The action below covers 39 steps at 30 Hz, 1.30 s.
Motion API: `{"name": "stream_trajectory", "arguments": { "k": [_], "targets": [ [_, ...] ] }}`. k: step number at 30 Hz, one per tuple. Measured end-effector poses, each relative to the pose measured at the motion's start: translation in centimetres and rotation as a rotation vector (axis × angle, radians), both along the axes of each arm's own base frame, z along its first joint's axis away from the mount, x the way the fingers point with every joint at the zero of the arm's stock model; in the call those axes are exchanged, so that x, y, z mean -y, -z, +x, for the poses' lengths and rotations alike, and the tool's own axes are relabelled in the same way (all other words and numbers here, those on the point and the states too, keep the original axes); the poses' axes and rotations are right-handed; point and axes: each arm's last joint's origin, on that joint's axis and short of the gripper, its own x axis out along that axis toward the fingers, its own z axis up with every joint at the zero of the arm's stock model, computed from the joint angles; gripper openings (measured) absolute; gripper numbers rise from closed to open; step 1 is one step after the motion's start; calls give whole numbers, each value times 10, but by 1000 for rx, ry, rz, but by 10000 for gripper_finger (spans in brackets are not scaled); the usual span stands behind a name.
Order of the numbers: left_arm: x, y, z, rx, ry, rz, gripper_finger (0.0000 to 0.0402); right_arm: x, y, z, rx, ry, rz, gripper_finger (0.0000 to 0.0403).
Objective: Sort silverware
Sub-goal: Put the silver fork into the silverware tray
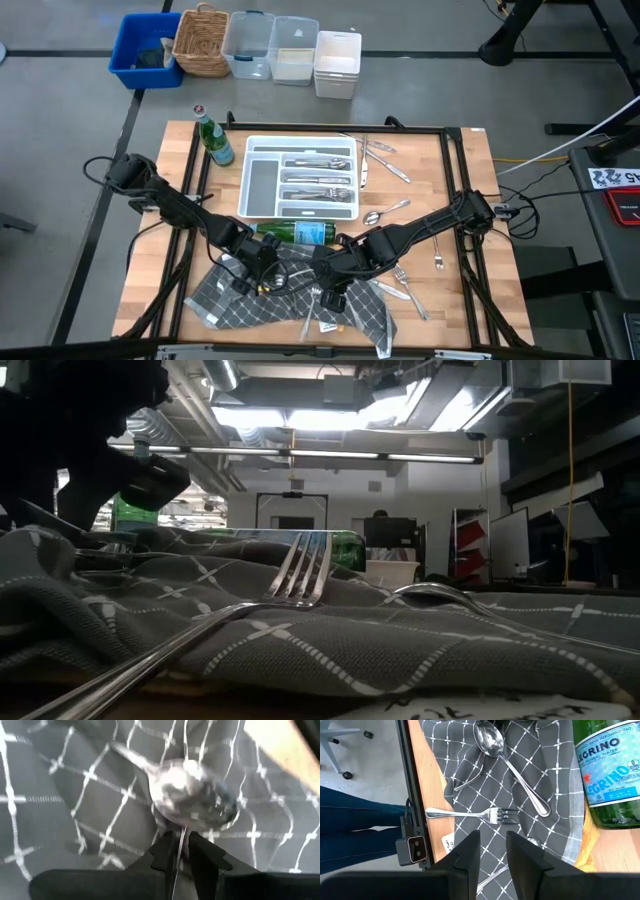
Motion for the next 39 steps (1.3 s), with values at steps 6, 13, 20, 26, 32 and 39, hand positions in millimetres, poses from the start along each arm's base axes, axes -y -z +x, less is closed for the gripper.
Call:
{"name": "stream_trajectory", "arguments": {
  "k": [6,13,20,26,32,39],
  "targets": [
    [-2,3,-4,-41,46,48,77,0,0,0,0,0,0,97],
    [-2,3,-4,-38,40,43,64,0,0,0,1,1,-1,97],
    [-2,3,-4,-46,15,32,48,0,0,0,1,1,-1,97],
    [-2,3,-4,-47,4,27,47,0,0,0,2,1,-1,97],
    [-2,2,-4,-55,-23,15,47,0,0,0,2,1,-1,97],
    [-2,2,-4,-55,-22,14,82,0,0,0,2,1,-1,97]
  ]
}}
